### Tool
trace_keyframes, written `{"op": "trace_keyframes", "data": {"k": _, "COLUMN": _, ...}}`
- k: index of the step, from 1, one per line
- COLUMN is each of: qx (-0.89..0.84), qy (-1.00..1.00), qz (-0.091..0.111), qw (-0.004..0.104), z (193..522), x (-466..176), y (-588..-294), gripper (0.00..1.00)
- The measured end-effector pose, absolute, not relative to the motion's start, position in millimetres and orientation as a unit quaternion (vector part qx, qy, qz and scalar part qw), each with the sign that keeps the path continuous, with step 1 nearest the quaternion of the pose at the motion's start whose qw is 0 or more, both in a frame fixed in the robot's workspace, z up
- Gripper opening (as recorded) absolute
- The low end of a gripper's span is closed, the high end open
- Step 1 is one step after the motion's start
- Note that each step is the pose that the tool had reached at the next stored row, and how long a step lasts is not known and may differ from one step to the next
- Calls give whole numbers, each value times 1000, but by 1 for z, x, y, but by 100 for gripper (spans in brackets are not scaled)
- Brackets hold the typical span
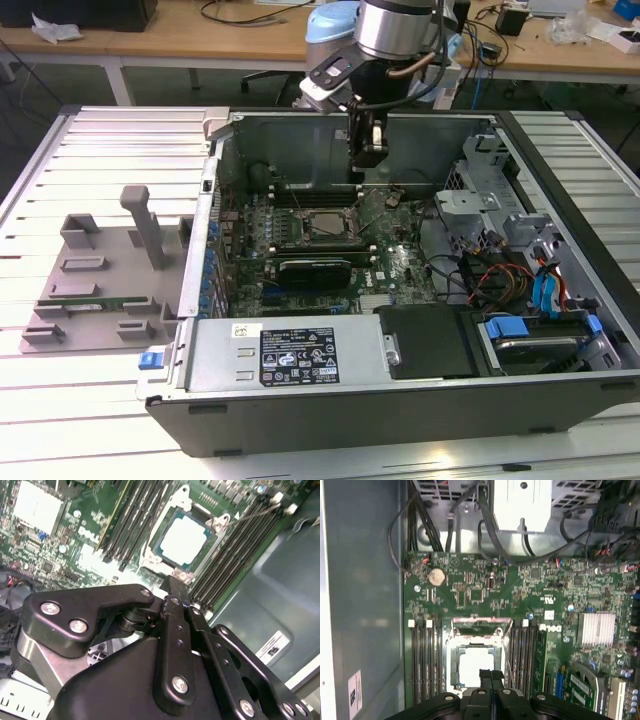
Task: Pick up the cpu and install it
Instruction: 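Close the cpu cover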
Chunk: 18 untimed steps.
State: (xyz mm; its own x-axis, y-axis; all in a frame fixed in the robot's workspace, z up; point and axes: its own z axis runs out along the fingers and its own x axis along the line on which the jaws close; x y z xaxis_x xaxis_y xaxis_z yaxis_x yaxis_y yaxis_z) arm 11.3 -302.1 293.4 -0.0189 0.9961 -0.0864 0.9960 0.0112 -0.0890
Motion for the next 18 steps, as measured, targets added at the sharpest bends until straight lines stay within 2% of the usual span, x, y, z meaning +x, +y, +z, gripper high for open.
{"op": "trace_keyframes", "data": {"k": 18, "qx": -700, "qy": -711, "qz": 63, "qw": 0, "z": 293, "x": 75, "y": -302, "gripper": 11}}
